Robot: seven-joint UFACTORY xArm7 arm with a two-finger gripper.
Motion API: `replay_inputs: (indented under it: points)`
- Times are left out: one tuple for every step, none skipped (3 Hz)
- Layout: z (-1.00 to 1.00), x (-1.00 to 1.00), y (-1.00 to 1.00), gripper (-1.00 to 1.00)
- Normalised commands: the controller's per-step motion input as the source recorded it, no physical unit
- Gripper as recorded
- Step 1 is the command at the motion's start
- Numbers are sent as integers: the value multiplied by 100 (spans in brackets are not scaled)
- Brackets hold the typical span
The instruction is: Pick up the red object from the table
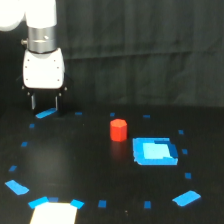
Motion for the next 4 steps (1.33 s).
replay_inputs:
  points:
    - [-60, 100, 46, 98]
    - [-91, 100, 97, 100]
    - [-87, 100, 98, 100]
    - [-56, 100, 88, 85]
